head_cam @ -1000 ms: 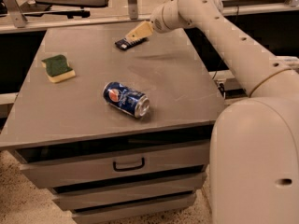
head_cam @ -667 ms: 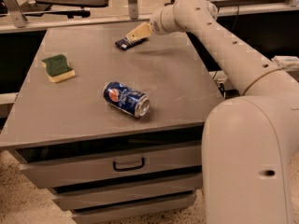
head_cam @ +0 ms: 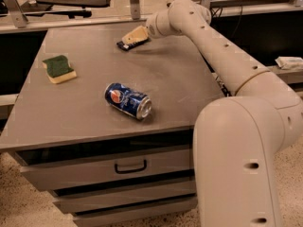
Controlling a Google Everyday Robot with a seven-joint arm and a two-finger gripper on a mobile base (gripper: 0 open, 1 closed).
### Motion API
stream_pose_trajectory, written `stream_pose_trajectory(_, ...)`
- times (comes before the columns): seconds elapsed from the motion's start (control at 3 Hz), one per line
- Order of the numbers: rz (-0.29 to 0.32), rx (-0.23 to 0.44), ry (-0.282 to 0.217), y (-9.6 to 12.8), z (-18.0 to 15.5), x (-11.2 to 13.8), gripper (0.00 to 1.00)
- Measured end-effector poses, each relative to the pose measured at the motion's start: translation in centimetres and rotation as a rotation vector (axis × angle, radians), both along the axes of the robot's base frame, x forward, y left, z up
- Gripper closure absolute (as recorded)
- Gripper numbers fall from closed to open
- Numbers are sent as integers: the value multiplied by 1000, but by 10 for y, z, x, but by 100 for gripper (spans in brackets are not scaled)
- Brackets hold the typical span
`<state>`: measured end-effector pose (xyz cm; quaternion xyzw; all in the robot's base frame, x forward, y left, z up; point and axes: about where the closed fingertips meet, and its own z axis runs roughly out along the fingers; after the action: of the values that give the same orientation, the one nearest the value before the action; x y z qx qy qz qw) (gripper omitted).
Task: Pick rxbar blueberry
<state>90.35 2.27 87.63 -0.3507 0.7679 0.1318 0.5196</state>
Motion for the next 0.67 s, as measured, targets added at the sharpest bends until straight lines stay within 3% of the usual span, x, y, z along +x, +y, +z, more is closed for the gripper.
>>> stream_pose_trajectory(0.33,28,5,29,14,-8,-2,0)
stream_pose_trajectory(0.67,51,3,60,26,-18,-6,18)
